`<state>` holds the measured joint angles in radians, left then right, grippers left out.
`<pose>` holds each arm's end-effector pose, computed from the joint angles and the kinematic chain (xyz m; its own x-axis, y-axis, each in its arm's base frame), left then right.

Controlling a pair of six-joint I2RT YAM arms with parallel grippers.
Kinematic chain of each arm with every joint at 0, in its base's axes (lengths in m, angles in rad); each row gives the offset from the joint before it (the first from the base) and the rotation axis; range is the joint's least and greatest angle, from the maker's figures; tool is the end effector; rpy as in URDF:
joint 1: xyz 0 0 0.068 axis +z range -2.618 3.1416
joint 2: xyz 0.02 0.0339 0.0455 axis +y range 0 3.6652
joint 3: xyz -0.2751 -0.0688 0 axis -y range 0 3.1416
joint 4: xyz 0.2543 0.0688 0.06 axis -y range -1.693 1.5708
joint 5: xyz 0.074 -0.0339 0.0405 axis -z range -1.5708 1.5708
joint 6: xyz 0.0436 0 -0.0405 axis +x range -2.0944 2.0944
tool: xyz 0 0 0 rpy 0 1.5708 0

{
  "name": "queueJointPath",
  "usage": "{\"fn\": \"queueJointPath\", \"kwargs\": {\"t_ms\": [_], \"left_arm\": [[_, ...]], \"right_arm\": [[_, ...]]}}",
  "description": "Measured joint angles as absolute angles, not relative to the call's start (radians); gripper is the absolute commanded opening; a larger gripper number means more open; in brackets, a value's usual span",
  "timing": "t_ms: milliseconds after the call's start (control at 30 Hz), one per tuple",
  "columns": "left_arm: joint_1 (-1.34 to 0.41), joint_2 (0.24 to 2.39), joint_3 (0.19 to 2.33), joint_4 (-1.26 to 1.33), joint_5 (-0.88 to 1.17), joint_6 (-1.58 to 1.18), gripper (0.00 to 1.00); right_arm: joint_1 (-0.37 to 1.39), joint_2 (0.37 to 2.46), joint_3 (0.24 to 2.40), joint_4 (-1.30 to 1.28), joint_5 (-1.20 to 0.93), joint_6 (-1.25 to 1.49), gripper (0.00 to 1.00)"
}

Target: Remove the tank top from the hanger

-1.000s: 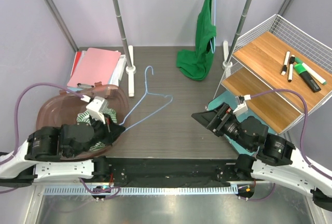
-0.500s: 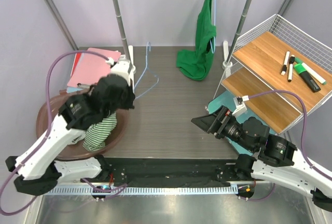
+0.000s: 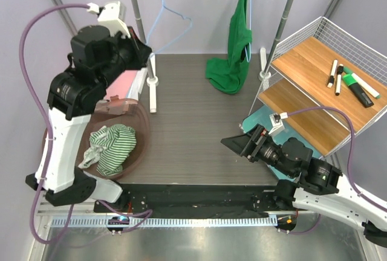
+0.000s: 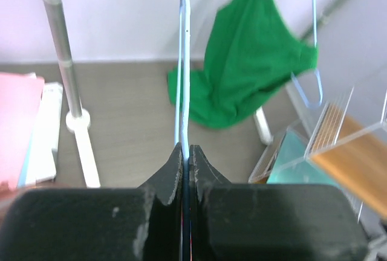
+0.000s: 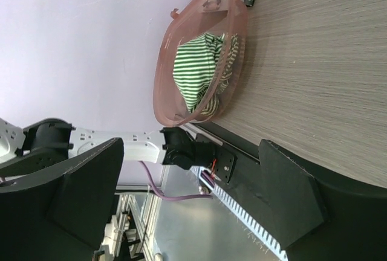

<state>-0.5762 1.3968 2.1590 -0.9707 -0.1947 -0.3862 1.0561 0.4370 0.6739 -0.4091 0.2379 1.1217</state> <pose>0.1967 -0.1178 0.5793 -0.3024 -0.2443 -0.9214 0.2828 0.9001 -0.3314 0.0673 0.0981 0.3280 -0.6957 0.5483 -0.4641 -0.2417 0.4298 0.8700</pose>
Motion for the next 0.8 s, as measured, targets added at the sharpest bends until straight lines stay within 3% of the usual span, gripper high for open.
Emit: {"fn": "queueJointPath", "kwargs": {"t_ms": [167, 400, 800], "left_arm": [[-0.449, 1.502, 2.299, -0.942, -0.083, -0.414, 0.0], [-0.295, 1.576, 2.303, -0.857, 0.068, -0.498, 0.0], [-0.15, 1.578, 2.136, -0.626, 0.284, -0.702, 0.0]], "right_arm": [[1.056, 0.472, 0.674, -0.367, 0.207, 1.111, 0.99], [1.056, 0.478, 0.674, -0.344, 0.187, 1.108, 0.99], [1.056, 0.484, 0.674, -0.337, 0.184, 1.104, 0.99]]}}
